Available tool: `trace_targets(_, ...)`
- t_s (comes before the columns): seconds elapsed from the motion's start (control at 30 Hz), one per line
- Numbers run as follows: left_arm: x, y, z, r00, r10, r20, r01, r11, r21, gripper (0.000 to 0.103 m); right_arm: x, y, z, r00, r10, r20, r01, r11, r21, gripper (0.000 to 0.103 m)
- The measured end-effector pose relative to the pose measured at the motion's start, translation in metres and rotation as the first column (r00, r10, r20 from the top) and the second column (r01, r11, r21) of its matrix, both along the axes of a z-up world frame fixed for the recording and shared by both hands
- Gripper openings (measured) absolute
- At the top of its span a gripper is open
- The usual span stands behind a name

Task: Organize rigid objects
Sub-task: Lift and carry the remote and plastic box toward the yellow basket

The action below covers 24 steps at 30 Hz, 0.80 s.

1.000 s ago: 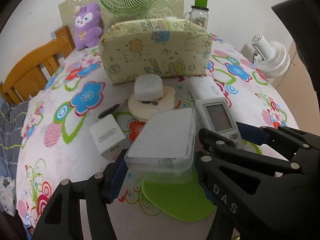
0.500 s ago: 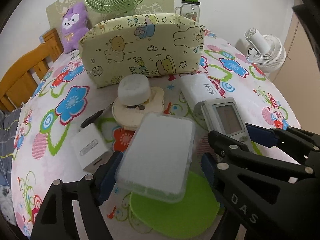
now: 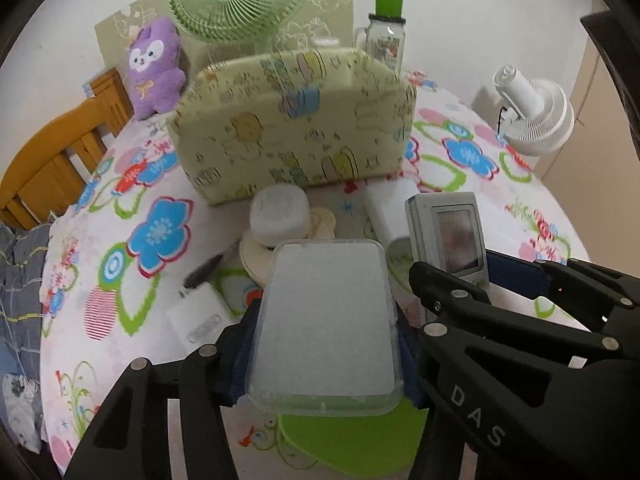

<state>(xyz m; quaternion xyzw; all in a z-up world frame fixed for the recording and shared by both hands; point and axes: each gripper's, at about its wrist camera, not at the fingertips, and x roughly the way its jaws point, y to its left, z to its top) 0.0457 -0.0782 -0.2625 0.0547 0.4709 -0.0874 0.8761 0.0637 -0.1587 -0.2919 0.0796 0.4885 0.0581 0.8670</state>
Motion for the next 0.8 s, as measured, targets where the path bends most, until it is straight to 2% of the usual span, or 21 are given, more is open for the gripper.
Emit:
trace_targets(0.33,0.002,0.008,0.041,0.997,0.045,0.056,-0.044,0.999,-0.01,0.06,0.001,0.003,0.043,0.998,0.016,0.066,-0.016,1.0,-0.001,0.047)
trace_targets(0.8,0.001,0.017,0.096,0.989,0.1,0.109,-0.095,0.995,-0.043,0.06,0.001,0.004,0.105,0.994,0.02,0.11,-0.019,1.0,-0.008,0.047)
